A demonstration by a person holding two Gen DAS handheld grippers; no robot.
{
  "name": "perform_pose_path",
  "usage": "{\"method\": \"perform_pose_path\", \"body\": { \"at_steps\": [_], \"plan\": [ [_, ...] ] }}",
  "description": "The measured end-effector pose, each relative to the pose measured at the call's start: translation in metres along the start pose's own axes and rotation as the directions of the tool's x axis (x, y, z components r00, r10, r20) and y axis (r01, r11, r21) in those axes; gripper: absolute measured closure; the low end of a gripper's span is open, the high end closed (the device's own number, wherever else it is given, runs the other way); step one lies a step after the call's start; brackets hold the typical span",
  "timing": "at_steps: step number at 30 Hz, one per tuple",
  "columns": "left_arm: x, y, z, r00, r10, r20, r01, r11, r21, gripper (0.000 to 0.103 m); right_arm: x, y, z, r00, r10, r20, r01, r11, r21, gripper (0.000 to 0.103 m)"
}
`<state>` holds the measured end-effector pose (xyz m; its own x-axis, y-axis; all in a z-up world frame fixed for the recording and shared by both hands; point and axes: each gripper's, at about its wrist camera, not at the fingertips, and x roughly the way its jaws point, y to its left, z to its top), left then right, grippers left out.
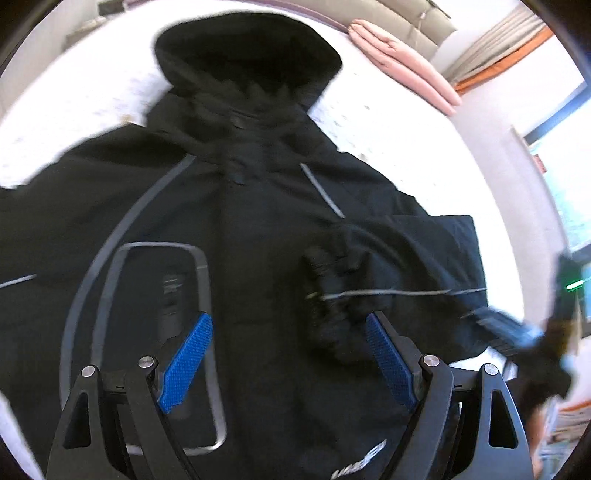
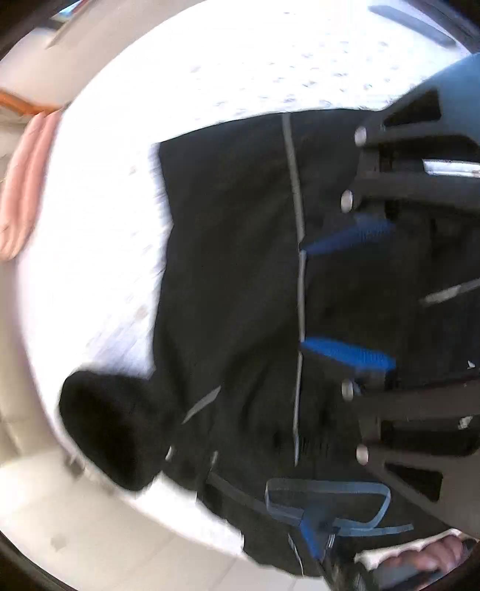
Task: Fold large clothes
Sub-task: 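Fold the held sleeve across the jacket body with the right tool, release, then grasp the other sleeve cuff with the left tool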
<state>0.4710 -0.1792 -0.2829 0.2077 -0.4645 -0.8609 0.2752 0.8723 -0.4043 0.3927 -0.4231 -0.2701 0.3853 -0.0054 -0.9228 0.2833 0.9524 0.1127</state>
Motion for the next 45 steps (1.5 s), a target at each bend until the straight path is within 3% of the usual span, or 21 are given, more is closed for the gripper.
{"method": "perform_pose_path", "body": {
  "at_steps": [2,5,7,11,14,18,24,25,28,32,37,41,42,45],
  "plan": [
    [0.016,-0.003,0.005,1.0,-0.022,-0.019,0.022,1.0,-0.002,0.017,0.038,-0.006,-0.007,0.995,0.022,-0.097,-0.019,0.999,0.027,0.063],
    [0.039,-0.005,0.011,0.998,-0.042,-0.054,0.043,0.999,0.008,0.021,0.045,-0.005,-0.009,0.998,0.017,-0.067,-0.016,1.0,0.02,0.063],
    [0.05,-0.009,0.013,0.994,-0.068,-0.083,0.069,0.998,0.012,0.042,0.042,-0.002,-0.01,0.998,0.01,-0.063,-0.01,1.0,0.01,0.063],
    [0.07,-0.016,0.016,0.987,-0.093,-0.131,0.097,0.995,0.021,0.048,0.039,-0.01,-0.012,0.996,0.056,-0.068,-0.054,0.998,0.038,0.063],
    [0.076,-0.017,0.016,0.981,-0.133,-0.142,0.137,0.99,0.018,0.076,0.036,-0.024,-0.007,0.992,0.09,-0.086,-0.084,0.994,0.065,0.063],
    [0.061,-0.023,0.017,0.983,-0.145,-0.111,0.151,0.987,0.047,0.084,0.031,-0.035,-0.006,0.99,0.108,-0.095,-0.101,0.992,0.072,0.063],
    [-0.005,-0.022,0.026,0.989,-0.145,-0.001,0.145,0.986,0.083,0.085,-0.006,-0.02,-0.005,0.982,0.175,-0.073,-0.167,0.98,0.106,0.062],
    [-0.016,-0.016,0.028,0.99,-0.14,0.019,0.138,0.987,0.079,0.085,-0.012,-0.014,-0.004,0.981,0.184,-0.067,-0.177,0.979,0.103,0.055],
    [-0.053,0.012,0.03,0.991,-0.097,0.09,0.093,0.995,0.045,0.085,-0.038,0.004,-0.002,0.978,0.205,-0.03,-0.201,0.976,0.084,0.042],
    [-0.094,0.072,0.026,0.987,0.041,0.154,-0.039,0.999,-0.014,0.085,-0.051,0.027,0.0,0.981,0.194,-0.001,-0.193,0.98,0.047,0.041],
    [-0.072,0.139,0.01,0.993,0.113,0.047,-0.108,0.989,-0.097,0.084,-0.018,0.043,-0.006,0.991,0.116,-0.065,-0.116,0.993,0.018,0.041],
    [-0.028,0.158,-0.006,0.972,0.231,-0.052,-0.234,0.968,-0.089,0.067,0.034,0.052,-0.018,0.987,0.009,-0.163,-0.015,0.999,-0.031,0.039],
    [-0.027,0.161,-0.007,0.973,0.226,-0.045,-0.229,0.969,-0.094,0.066,0.035,0.056,-0.018,0.989,-0.007,-0.148,-0.001,0.999,-0.049,0.034],
    [-0.042,0.166,-0.006,0.97,0.24,-0.033,-0.243,0.961,-0.129,0.051,0.033,0.065,-0.016,0.987,-0.05,-0.155,0.036,0.995,-0.089,0.031]
  ]
}}
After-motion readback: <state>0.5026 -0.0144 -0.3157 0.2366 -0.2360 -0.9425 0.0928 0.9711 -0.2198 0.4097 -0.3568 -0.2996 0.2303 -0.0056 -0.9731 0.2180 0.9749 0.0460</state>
